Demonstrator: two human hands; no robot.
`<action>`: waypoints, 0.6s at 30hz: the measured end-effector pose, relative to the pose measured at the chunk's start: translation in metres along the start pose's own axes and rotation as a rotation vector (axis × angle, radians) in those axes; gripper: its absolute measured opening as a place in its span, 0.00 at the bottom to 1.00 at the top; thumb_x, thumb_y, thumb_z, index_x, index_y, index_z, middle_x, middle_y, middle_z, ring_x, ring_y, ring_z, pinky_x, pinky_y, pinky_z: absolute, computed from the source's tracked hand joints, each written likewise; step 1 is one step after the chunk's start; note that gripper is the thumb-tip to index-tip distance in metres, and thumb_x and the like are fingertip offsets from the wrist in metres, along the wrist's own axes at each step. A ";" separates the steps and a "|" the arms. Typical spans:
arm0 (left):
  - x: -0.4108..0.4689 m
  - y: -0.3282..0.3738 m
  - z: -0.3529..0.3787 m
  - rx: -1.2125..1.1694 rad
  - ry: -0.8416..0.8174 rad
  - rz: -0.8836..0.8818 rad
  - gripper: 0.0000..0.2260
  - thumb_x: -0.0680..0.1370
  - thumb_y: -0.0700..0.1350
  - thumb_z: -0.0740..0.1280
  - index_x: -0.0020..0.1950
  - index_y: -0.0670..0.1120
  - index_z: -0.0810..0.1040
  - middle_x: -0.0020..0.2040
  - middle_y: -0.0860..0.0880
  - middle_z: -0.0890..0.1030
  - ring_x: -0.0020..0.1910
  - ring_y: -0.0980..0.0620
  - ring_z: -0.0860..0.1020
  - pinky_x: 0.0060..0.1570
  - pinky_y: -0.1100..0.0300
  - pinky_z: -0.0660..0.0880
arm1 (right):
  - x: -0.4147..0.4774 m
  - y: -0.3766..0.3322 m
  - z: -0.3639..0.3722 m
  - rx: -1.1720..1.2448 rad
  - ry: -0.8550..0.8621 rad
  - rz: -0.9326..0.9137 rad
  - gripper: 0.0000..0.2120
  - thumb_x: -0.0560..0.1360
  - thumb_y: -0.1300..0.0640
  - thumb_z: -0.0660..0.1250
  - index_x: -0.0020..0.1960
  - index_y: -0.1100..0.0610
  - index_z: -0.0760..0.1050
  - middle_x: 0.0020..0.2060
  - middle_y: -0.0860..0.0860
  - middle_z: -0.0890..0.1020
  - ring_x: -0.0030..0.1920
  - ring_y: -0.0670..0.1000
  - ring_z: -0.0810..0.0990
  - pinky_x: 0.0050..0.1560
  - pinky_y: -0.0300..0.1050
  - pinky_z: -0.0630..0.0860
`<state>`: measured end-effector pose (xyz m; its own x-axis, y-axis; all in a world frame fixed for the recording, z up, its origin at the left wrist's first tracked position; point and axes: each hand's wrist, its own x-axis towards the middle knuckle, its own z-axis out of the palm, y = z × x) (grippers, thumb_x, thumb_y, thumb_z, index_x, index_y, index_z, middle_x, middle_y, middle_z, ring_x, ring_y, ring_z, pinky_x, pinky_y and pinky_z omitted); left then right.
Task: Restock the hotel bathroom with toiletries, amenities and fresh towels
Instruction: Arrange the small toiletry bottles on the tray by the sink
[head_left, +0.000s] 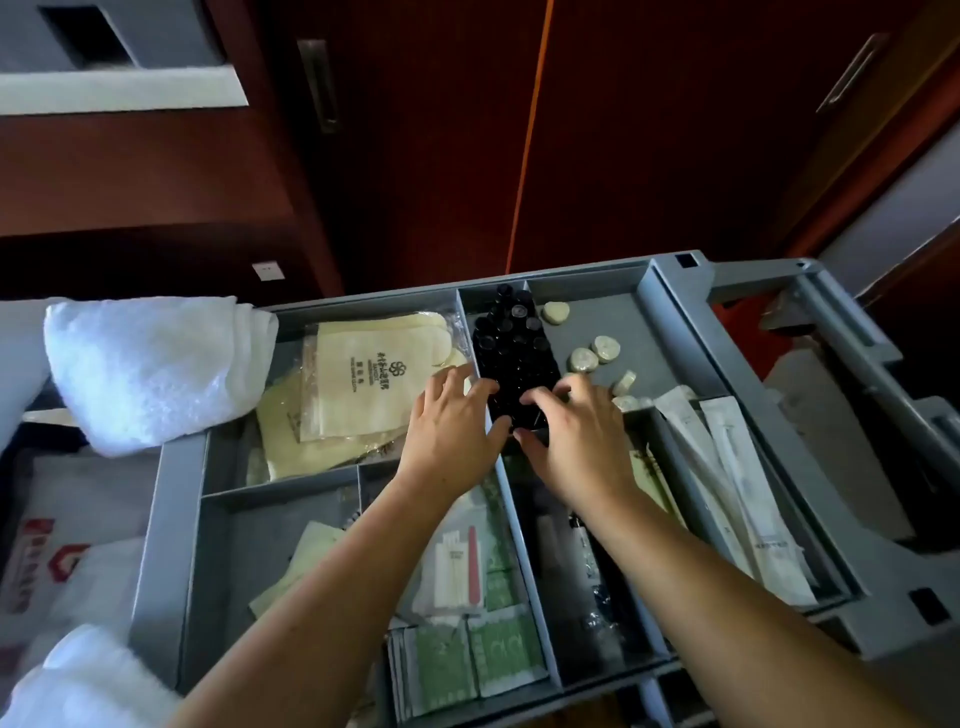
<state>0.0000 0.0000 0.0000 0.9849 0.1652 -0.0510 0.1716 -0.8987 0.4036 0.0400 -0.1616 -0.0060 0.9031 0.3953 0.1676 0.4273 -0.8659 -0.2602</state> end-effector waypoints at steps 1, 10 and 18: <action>0.003 -0.001 0.001 0.001 0.000 0.004 0.22 0.82 0.58 0.63 0.75 0.52 0.71 0.79 0.48 0.65 0.78 0.44 0.59 0.75 0.47 0.62 | 0.002 0.000 0.002 0.012 0.004 -0.012 0.17 0.71 0.48 0.77 0.57 0.49 0.81 0.51 0.52 0.74 0.51 0.58 0.75 0.52 0.54 0.73; 0.021 -0.006 0.010 0.011 0.033 0.009 0.19 0.80 0.57 0.66 0.70 0.53 0.76 0.79 0.49 0.65 0.79 0.46 0.59 0.75 0.47 0.61 | 0.009 -0.001 0.005 -0.019 -0.003 0.002 0.16 0.70 0.51 0.78 0.57 0.48 0.83 0.48 0.51 0.72 0.51 0.57 0.73 0.51 0.54 0.72; 0.021 -0.006 0.004 -0.056 0.112 0.042 0.15 0.81 0.56 0.68 0.65 0.52 0.79 0.75 0.51 0.70 0.75 0.47 0.63 0.71 0.49 0.65 | 0.010 -0.001 -0.004 0.063 0.025 0.008 0.13 0.73 0.53 0.77 0.56 0.54 0.82 0.50 0.53 0.75 0.52 0.60 0.76 0.51 0.56 0.74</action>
<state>0.0197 0.0071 -0.0070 0.9823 0.1748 0.0677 0.1257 -0.8822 0.4537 0.0485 -0.1575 -0.0003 0.9055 0.3800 0.1890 0.4227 -0.8477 -0.3206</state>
